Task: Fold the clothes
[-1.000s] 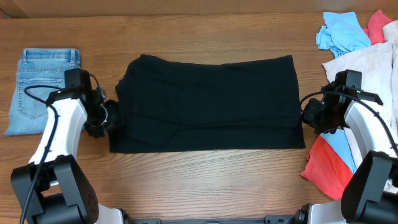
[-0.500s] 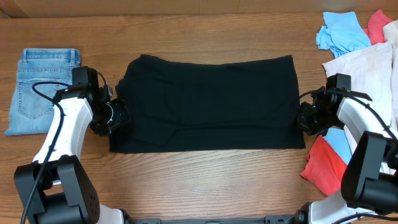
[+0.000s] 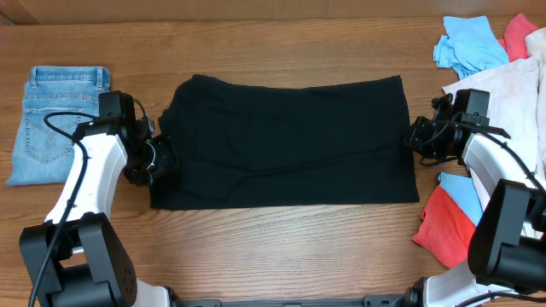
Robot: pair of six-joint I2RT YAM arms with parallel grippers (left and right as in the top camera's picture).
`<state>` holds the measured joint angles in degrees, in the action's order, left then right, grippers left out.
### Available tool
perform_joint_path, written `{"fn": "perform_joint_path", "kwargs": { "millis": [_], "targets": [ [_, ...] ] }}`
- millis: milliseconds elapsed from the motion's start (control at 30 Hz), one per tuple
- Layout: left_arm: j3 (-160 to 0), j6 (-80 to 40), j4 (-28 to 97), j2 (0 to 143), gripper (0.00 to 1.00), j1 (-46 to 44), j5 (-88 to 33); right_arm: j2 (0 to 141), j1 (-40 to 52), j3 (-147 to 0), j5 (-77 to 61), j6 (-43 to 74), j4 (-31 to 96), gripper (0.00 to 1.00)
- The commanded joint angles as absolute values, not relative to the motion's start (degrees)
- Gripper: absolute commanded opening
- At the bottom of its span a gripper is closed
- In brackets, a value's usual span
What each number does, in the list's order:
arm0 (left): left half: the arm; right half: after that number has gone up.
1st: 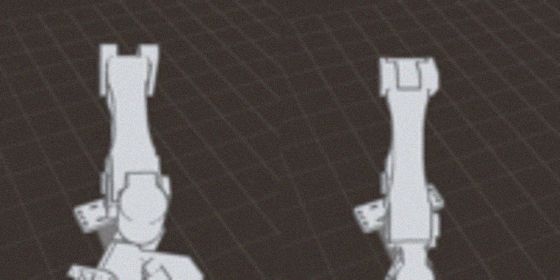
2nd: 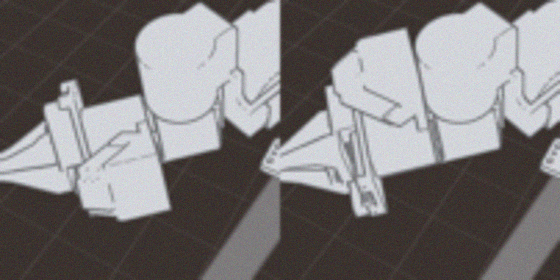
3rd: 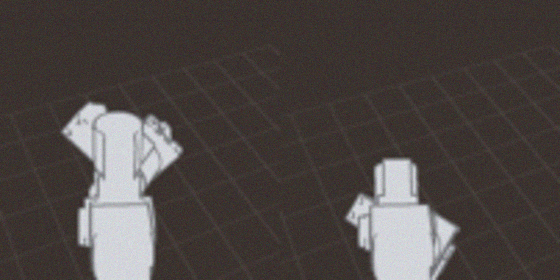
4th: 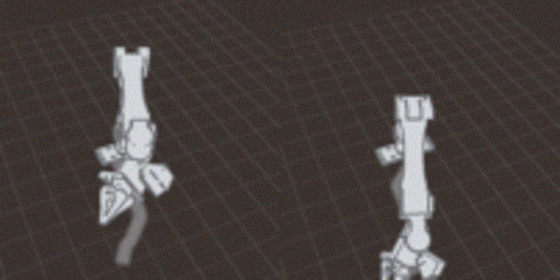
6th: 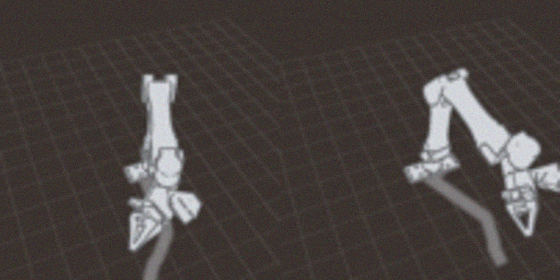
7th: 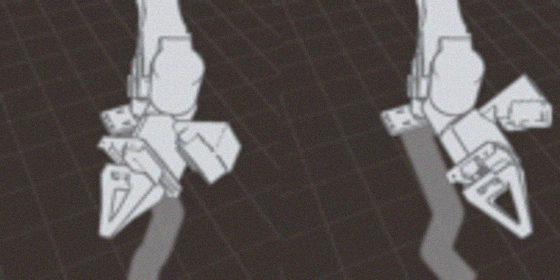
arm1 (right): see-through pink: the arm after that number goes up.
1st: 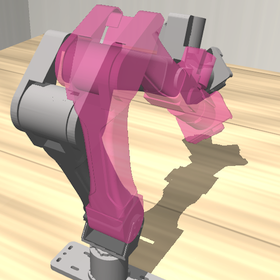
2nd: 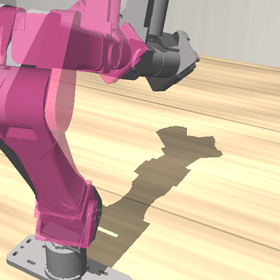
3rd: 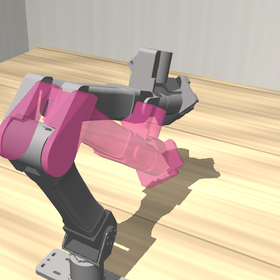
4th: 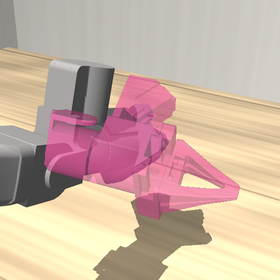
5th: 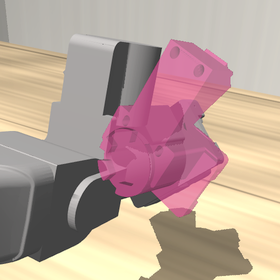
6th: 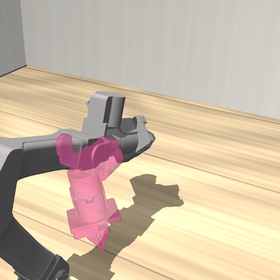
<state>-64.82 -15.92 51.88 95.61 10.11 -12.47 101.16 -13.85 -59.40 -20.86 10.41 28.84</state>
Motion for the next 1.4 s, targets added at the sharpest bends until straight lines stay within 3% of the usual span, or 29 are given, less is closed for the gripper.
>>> {"fn": "perform_joint_path", "kwargs": {
  "millis": [0, 267, 833, 933, 1033, 1167, 1367],
  "targets": [
    [-65.36, -15.40, 51.81, 94.76, 0.64, 9.91, -13.39, 101.34, -14.02, -59.51, -21.52, 10.94, 28.64, 0.34],
    [-65.36, -15.18, 53.76, 94.76, 0.69, 9.91, -13.41, 101.34, -14.00, -59.53, -21.52, 10.46, 35.66, 0.34],
    [-56.90, -12.88, 50.00, 94.87, 0.65, 9.30, -16.88, 101.34, -14.00, -59.51, -19.53, 10.26, 40.01, 0.34],
    [-55.40, -13.02, 47.55, 94.87, 0.56, 9.30, -17.54, 101.34, -14.00, -59.51, -19.53, 10.26, 40.25, 0.34],
    [-55.22, -14.37, 45.39, 94.87, 0.32, 9.30, -18.22, 101.34, -14.00, -59.51, -19.55, 10.26, 40.32, 0.34],
    [-55.24, -14.50, 42.17, 94.87, 0.12, 9.30, -19.59, 101.34, -14.00, -59.51, -19.55, 10.26, 40.66, 0.33],
    [-55.48, -17.15, 35.40, 94.85, 0.09, 9.45, -23.97, 101.34, -14.00, -59.51, -19.55, 10.26, 40.71, 0.33]
  ]
}}
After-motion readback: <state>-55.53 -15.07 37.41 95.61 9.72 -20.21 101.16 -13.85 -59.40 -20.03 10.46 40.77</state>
